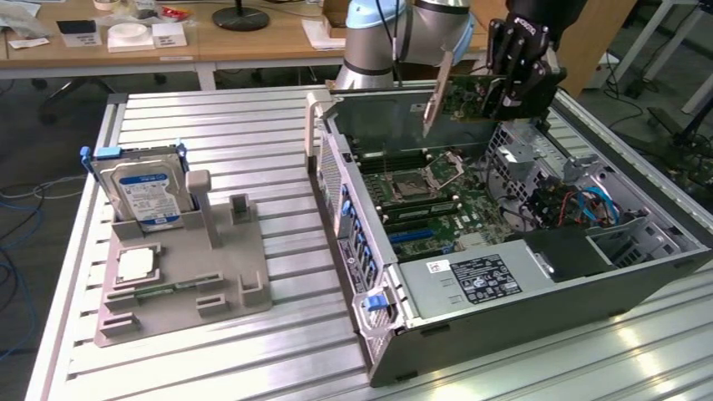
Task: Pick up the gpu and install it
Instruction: 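Insert the gpu into the slot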
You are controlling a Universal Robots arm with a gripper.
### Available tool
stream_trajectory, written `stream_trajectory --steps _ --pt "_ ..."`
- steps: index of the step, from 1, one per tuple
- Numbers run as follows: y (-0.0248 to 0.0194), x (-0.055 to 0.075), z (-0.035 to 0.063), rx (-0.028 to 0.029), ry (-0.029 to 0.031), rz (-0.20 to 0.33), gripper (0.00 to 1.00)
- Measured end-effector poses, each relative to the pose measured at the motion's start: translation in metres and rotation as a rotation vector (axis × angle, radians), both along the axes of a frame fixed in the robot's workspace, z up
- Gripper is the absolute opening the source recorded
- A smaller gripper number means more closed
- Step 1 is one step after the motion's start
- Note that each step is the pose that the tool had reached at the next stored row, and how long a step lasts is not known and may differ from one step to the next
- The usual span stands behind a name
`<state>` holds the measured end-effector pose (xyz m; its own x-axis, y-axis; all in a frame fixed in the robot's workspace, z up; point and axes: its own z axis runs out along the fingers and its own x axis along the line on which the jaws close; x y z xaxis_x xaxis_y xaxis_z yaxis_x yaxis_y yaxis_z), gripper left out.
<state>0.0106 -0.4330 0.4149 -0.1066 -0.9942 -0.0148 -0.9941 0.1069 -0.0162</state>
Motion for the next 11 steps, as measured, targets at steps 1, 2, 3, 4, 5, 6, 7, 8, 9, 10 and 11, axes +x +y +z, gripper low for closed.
stream_trajectory --steps 1,2,3,4,5,6,7,8,9,10,11 --pt "0.0000 0.0000 -0.0008 0.0000 0.0000 0.016 0.28" --pt "-0.0002 0.0000 -0.0015 0.0002 -0.0001 0.024 0.28" --pt "-0.0007 0.0000 -0.0022 0.0005 0.0000 0.028 0.28" --pt "-0.0013 0.0000 -0.0034 0.0005 -0.0001 0.033 0.28" --pt "-0.0016 0.0000 -0.0049 0.0005 0.0000 0.041 0.28" --pt "-0.0016 -0.0001 -0.0066 0.0005 0.0000 0.052 0.28" --pt "-0.0016 0.0000 -0.0077 0.0004 0.0001 0.061 0.28" --pt "-0.0018 0.0001 -0.0083 0.0005 0.0004 0.065 0.28" --pt "-0.0020 0.0001 -0.0087 0.0004 0.0007 0.066 0.28" --pt "-0.0020 0.0001 -0.0092 0.0002 0.0010 0.066 0.28" --pt "-0.0020 0.0001 -0.0098 0.0003 0.0024 0.066 0.28"
